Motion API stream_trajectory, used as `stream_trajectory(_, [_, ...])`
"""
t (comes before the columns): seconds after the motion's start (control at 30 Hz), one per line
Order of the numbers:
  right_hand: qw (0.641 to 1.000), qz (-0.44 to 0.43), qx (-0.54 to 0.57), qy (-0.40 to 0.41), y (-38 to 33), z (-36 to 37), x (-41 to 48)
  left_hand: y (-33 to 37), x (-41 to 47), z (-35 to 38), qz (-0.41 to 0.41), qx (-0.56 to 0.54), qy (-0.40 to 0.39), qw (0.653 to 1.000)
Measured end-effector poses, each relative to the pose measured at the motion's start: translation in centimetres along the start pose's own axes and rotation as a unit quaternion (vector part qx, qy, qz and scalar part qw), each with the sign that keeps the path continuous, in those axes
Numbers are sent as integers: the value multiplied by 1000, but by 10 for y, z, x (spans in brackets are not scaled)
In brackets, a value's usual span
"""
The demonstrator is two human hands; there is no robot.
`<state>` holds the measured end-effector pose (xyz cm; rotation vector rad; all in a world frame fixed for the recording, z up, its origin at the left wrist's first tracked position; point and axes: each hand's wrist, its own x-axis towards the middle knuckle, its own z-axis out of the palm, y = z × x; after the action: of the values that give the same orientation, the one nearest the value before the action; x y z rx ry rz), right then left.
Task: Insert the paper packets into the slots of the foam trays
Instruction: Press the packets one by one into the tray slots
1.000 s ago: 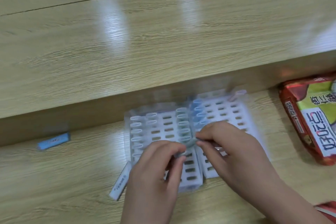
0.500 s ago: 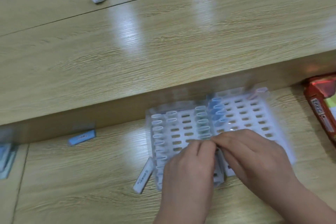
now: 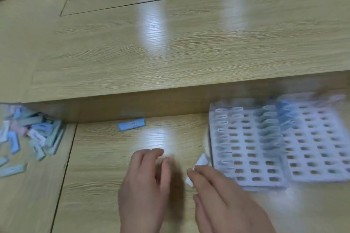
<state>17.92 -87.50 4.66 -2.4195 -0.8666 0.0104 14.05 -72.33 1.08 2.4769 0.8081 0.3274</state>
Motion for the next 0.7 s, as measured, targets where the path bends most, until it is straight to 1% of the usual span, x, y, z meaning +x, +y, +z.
stream_trajectory(0.07, [996,49,-43,-53,-21,24,7,-26,15,-1,-40,35,-3,999])
stream_trajectory(0.17, [975,147,-118,-120,-25,46,13,-47,48,-2,-31,104,-14,994])
stream_trajectory(0.27, [958,173,-194,-120,-18,57,14,-55,71,3,-6,148,-37,988])
stream_trajectory(0.33, [957,188,-176,-132,-20,69,14,-60,78,4,-3,156,-49,987])
stream_trajectory(0.37, [961,183,-154,-139,-23,73,17,-62,79,3,2,150,-53,987])
stream_trajectory(0.43, [975,134,-115,-137,-30,79,23,-66,78,1,12,132,-64,989])
stream_trajectory(0.5, [981,113,-84,-132,-33,81,29,-68,75,-4,17,115,-80,990])
stream_trajectory(0.6, [981,138,-56,-125,-29,85,36,-64,70,-10,28,101,-104,989])
stream_trajectory(0.7, [979,158,-39,-118,-25,87,39,-57,66,-14,54,71,-105,990])
